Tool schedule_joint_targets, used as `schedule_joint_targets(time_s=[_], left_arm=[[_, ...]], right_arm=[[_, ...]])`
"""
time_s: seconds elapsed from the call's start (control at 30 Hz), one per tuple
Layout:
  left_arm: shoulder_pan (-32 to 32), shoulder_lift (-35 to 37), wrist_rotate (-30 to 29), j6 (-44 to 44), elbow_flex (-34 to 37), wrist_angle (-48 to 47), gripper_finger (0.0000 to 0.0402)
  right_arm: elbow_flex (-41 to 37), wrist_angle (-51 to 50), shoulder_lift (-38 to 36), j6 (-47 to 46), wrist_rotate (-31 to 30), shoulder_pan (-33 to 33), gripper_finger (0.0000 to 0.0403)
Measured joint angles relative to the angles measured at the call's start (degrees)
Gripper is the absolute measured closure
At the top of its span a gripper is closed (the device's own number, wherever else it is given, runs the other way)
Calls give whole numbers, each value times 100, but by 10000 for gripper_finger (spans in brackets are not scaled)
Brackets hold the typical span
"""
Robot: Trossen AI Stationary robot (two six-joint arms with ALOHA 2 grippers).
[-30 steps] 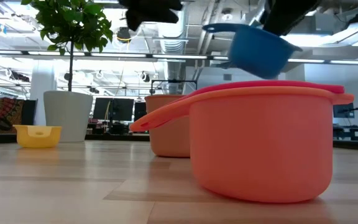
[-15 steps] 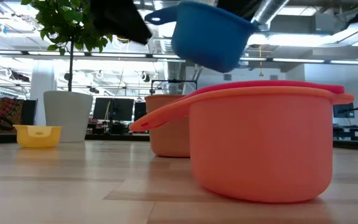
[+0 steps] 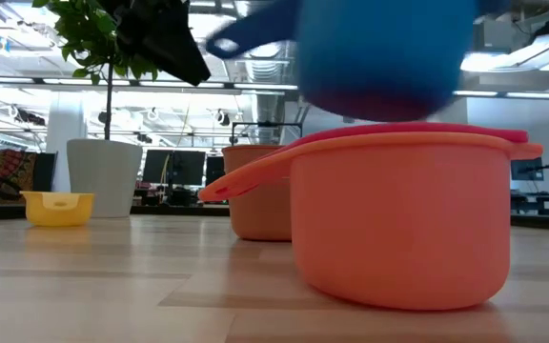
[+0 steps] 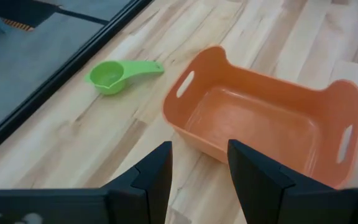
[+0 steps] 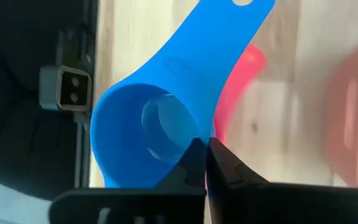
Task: Nest measuring cups in basket
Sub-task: Stack the blue measuring cup on top of the red measuring cup
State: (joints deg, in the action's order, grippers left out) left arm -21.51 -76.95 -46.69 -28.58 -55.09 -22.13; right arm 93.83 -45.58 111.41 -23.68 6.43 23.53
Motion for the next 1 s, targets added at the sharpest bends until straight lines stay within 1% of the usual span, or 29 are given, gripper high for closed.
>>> schedule_joint_targets(time_s=[0.13,0.2,0.33,0.53,0.8,1.0], left_arm=[[-14,0,-19,-86,0,0,256],[-14,0,-21,-125,0,-7,256],[-12,0,-30,-141,0,-24,256],[-12,0,-30,-176,0,-44,256],[-12,0,-30,-210,0,-48,256],[-12,0,-30,-224,-2,-48,256]], right_arm=[[-19,-98,75,-137,49,0,390],[7,54,166,-223,224,-18,395],[-25,-136,329,-316,329,-37,396],[-23,-170,340,-328,357,-41,368],[-21,-216,328,-50,378,-51,346],[-19,-219,318,-335,351,-70,327]])
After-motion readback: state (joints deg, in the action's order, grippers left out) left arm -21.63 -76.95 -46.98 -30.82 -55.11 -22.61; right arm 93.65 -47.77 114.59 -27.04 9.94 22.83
